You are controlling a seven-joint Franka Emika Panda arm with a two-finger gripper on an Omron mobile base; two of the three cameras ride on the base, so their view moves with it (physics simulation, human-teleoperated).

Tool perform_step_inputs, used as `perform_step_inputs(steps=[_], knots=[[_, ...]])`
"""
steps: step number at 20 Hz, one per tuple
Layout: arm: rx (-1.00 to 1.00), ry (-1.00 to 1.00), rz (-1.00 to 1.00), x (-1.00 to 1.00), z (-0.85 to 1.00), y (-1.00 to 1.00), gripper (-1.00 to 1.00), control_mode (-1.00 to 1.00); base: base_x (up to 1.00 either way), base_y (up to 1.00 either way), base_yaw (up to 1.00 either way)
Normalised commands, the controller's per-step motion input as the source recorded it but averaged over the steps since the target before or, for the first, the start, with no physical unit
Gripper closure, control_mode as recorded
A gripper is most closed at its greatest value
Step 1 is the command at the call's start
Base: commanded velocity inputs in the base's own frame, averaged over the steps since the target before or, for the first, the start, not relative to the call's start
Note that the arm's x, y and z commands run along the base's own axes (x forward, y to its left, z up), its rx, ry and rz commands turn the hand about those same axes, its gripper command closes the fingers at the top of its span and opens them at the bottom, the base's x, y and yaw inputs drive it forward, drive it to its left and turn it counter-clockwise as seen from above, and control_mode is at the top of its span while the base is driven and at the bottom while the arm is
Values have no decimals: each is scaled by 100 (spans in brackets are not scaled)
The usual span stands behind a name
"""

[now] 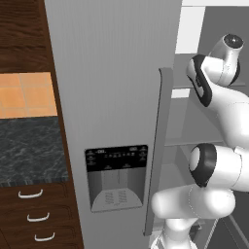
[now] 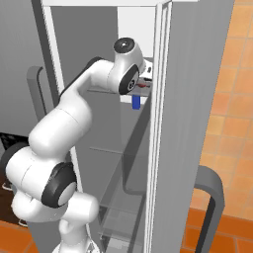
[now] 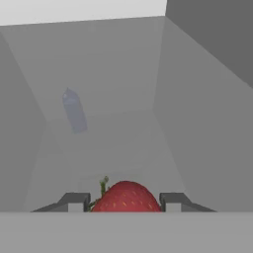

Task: Take the strawberry from the fridge and place it on top of the pancake, located on the dining counter.

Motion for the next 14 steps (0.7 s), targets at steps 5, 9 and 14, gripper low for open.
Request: perform_step_inputs(steps=[5,9,14], knots=[[0,0,0,-48,2,32,100,-100,0,0,0],[0,0,0,-67,4,60,100,-100,0,0,0],[0,-1,0,-73,10,44,100,-100,0,0,0]])
